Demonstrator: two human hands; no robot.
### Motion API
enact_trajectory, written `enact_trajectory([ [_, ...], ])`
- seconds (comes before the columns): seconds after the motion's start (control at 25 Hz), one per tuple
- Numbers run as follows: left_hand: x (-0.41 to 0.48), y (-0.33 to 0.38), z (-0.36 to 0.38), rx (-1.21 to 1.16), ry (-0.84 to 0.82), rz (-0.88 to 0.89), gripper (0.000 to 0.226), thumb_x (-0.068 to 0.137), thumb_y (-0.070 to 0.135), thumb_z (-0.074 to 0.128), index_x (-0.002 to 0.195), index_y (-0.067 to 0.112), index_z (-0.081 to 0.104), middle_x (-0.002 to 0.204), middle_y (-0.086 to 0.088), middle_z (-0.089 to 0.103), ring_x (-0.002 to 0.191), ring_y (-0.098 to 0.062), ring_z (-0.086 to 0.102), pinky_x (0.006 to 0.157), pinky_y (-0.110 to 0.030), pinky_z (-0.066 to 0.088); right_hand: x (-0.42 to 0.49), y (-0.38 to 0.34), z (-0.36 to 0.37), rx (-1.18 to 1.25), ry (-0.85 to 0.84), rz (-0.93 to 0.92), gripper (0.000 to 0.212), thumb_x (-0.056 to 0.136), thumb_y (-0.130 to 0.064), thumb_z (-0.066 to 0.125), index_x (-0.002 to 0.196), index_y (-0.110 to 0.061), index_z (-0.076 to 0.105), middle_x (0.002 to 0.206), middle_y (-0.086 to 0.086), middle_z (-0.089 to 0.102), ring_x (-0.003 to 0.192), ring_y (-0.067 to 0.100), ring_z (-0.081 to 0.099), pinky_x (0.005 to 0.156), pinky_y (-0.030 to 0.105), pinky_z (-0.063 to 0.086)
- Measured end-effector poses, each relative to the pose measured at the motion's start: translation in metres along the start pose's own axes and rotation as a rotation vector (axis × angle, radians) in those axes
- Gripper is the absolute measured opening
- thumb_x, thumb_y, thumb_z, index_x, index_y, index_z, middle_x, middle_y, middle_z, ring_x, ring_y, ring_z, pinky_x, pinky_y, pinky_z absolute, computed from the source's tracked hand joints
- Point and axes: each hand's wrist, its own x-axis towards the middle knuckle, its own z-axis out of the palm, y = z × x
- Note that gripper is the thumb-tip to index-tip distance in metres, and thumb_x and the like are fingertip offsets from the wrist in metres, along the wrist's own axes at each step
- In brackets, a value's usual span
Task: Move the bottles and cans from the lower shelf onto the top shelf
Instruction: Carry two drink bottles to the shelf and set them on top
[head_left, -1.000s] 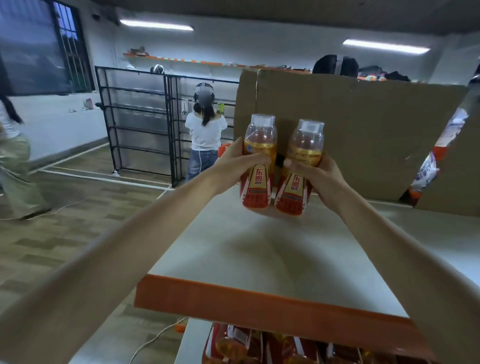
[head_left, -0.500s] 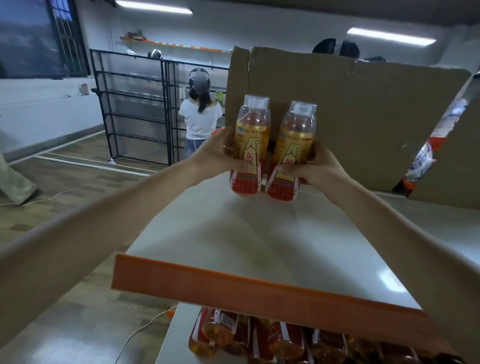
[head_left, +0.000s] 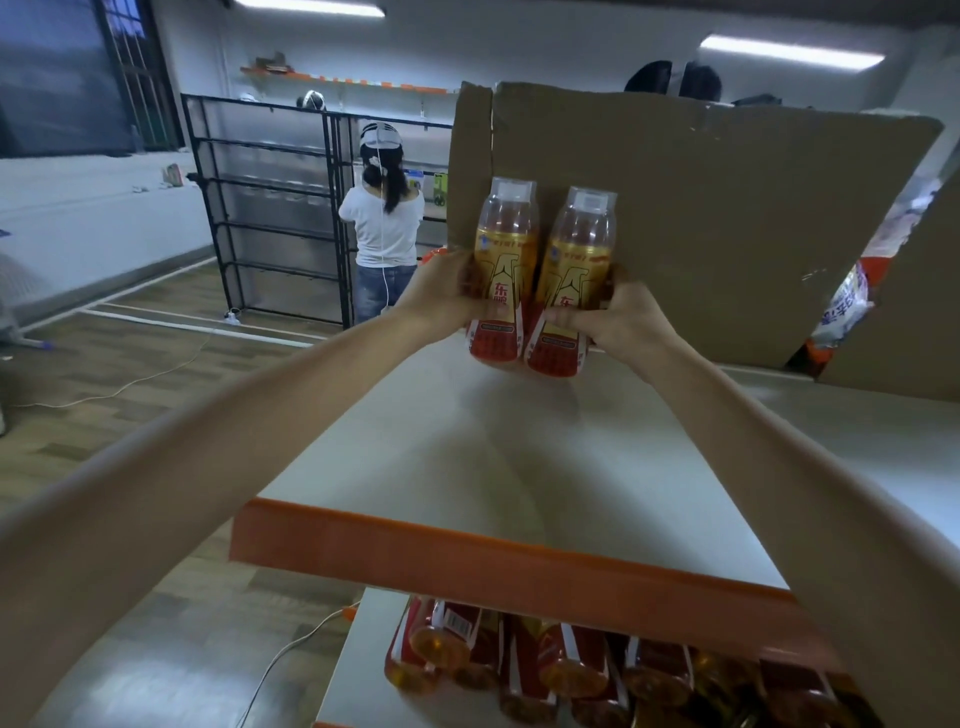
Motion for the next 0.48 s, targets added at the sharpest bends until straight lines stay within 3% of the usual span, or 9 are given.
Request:
enact_trajectory([
  [0.12,-0.006,0.008,0.005,0.061,0.027,-0.03,0.045,0.084,0.016,0.074,0.126,0.012,0.06,0.122,-0.004,0.067,0.112,-0.019,0.063,0.098,-0.033,0.051,-0.005,0.002,-0.001,-0.071,0.033,0.018,0.05,0.073,-0.034,0.085,0.111,-0.022,0.055,0.111,-0.005,0.067,0.104,0.017,0.065,0.092,0.038,0.055],
  [0.24,-0.024,0.017,0.007,0.316,0.059,0.02,0.036,0.095,0.026,0.062,0.127,0.009,0.06,0.122,-0.008,0.065,0.113,-0.022,0.061,0.083,-0.023,0.043,-0.012,0.003,-0.006,-0.148,0.039,0.012,0.057,0.074,-0.045,0.082,0.12,-0.019,0.06,0.11,-0.006,0.069,0.099,0.013,0.066,0.081,0.03,0.056],
  [0.36,-0.04,0.015,0.002,0.586,-0.035,0.031,0.041,0.104,0.034,0.04,0.135,0.01,0.053,0.126,-0.015,0.063,0.113,-0.033,0.06,0.086,-0.033,0.046,-0.021,0.002,-0.018,-0.317,0.023,0.001,0.047,0.086,-0.043,0.071,0.118,-0.012,0.059,0.107,0.0,0.066,0.087,0.013,0.062,0.062,0.023,0.046],
  [0.48,-0.055,0.017,0.002,0.82,-0.118,0.015,0.047,0.105,0.04,0.028,0.144,0.017,0.043,0.142,-0.014,0.05,0.128,-0.036,0.049,0.104,-0.048,0.042,-0.041,-0.003,-0.029,-0.608,-0.047,-0.028,0.034,0.096,-0.03,0.054,0.117,-0.003,0.054,0.107,0.012,0.062,0.084,0.023,0.058,0.066,0.032,0.048],
])
